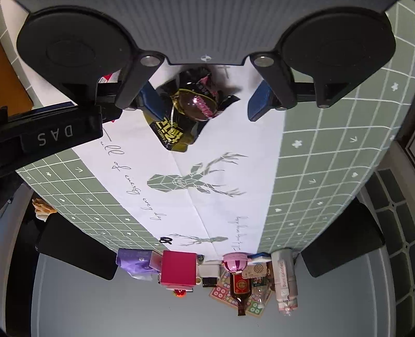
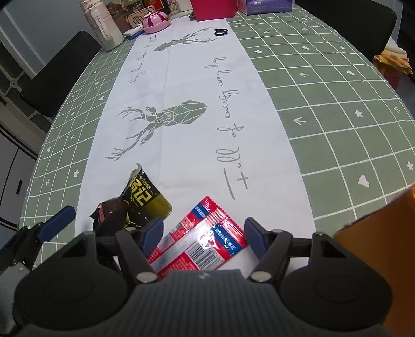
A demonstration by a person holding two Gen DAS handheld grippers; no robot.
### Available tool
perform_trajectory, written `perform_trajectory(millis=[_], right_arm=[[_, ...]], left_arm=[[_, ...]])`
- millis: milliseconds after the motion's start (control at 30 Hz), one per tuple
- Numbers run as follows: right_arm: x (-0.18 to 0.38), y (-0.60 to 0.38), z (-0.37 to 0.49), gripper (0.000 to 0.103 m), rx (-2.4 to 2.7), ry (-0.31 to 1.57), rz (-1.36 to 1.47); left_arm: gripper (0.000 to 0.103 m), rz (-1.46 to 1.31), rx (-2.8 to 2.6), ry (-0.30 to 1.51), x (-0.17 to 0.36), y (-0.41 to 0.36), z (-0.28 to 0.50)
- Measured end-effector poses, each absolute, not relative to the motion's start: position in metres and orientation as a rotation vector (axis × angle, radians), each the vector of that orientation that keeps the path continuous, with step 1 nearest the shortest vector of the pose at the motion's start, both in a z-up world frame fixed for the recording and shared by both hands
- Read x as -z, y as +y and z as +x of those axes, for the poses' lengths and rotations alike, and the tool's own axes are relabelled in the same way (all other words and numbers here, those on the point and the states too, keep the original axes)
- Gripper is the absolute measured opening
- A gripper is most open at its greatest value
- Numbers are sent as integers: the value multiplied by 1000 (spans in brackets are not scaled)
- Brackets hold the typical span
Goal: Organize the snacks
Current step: 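Grasp the dark candy bag with the left gripper while the right grasps the red strip pack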
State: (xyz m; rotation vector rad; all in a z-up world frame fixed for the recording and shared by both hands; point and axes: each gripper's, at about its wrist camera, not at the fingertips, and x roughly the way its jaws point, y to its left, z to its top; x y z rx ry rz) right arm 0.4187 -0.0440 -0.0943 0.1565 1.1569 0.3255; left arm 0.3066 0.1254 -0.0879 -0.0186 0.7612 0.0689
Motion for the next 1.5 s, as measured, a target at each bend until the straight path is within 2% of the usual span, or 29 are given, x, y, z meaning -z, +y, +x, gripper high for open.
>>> perform_trajectory(millis=[33,100,167,233,400,433,600,633,700,767,800,833,867,900,933,1000,1033,1133,1300,1400,1500], right_arm=[[95,-44,420,63,-329,1162,158],[95,-43,421,58,-335,1168,157],[96,-42,420,58,-340,1167,153],[97,-40,419,58,-345,1168,153],[101,-31,414,58,-344,1173,143],[102,-28,412,59,-337,1169,135],[104,-12,405,60,-321,1136,39],[104,-9,403,60,-322,1130,17],[105,-5,398,55,-334,1113,-50],[104,-5,395,54,-360,1100,-106],[104,-5,394,54,-374,1096,-136],[103,-6,393,54,-379,1093,-163],[102,-8,394,53,-378,1091,-189],[102,-10,395,50,-372,1087,-214],[102,-12,396,47,-364,1081,-243],[103,-18,401,40,-338,1079,-285],[104,-22,404,40,-338,1089,-271],[98,-36,408,42,-345,1118,-154],[86,-35,397,68,-341,1097,-166],[91,-36,396,75,-329,1135,-153],[102,-40,396,76,-293,1199,-114]], left_arm=[[69,-33,-62,769,90,125,308],[67,-46,-72,773,93,125,309],[60,-52,-71,763,95,125,306],[45,-43,-67,759,94,124,303],[40,-47,-91,799,89,126,295],[36,-58,-99,806,89,129,292],[28,-104,-119,840,85,140,281],[22,-111,-111,844,85,142,279],[18,-132,-89,854,84,146,277],[20,-145,-85,836,81,148,274],[25,-136,-87,825,79,148,273],[37,-129,-85,810,77,148,272],[44,-124,-83,792,74,148,271],[60,-121,-83,778,72,148,271],[70,-119,-86,767,69,147,272],[76,-103,-84,764,66,145,279],[79,-94,-85,777,66,144,282],[79,-77,-90,816,73,144,293],[79,-88,-126,852,90,147,302],[79,-143,-119,862,96,151,306],[78,-146,-127,872,99,150,308]])
